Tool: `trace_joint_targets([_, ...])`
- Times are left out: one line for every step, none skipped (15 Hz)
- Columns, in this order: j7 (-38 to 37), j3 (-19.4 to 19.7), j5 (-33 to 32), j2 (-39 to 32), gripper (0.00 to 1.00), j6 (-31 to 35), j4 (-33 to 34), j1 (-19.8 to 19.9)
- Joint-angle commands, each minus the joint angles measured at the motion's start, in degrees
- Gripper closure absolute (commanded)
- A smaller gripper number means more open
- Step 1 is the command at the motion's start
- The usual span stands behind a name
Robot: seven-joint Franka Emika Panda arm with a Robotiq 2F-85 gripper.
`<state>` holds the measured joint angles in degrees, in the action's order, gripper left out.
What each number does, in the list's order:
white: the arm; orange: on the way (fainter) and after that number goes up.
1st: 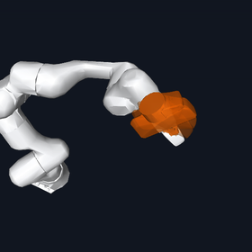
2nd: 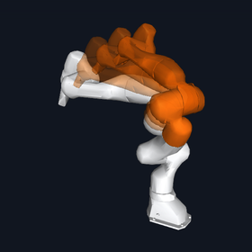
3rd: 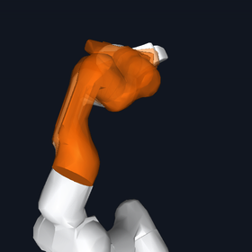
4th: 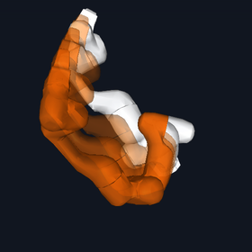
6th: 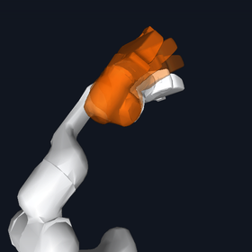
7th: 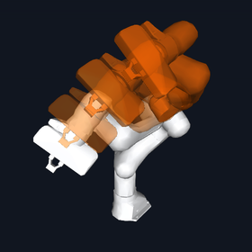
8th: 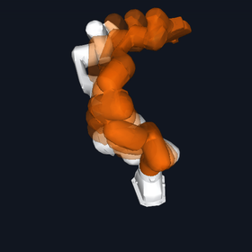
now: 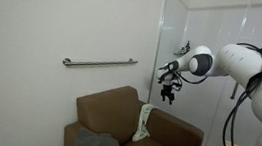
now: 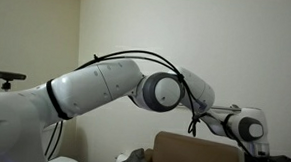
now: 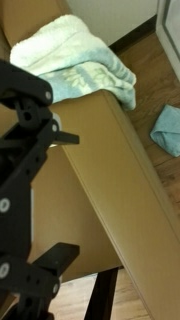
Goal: Move the blue and grey towels to the right armrest of the sofa
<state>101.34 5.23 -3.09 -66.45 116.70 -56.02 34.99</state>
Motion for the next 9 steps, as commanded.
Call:
trace_joint_targets([0.55,-0.12,-4.54,-0.02,0.00,4.20,-5.03,-7.10])
trace_joint_targets([0.09,-0.06,-6.03,-0.21,0.00,5.45,-6.35,-9.46])
trace_joint_targets([-0.22,-0.07,-7.36,-0.22,0.00,6.67,-7.89,-11.95])
trace_joint_targets([-0.50,-0.07,-8.79,0.04,0.00,8.11,-9.94,-14.57])
trace_joint_targets([-0.81,-0.02,-10.20,0.49,0.00,9.22,-11.99,-17.32])
trace_joint_targets([-1.07,0.01,-11.57,0.65,0.00,10.56,-13.95,-19.95])
trace_joint_targets([-1.38,0.07,-13.00,0.98,0.00,11.13,-15.56,-22.78])
trace_joint_targets([-1.76,0.13,-14.41,0.92,0.00,12.05,-16.95,-25.58])
trace_joint_targets([-2.32,0.30,-15.97,1.17,0.00,13.01,-18.55,-28.52])
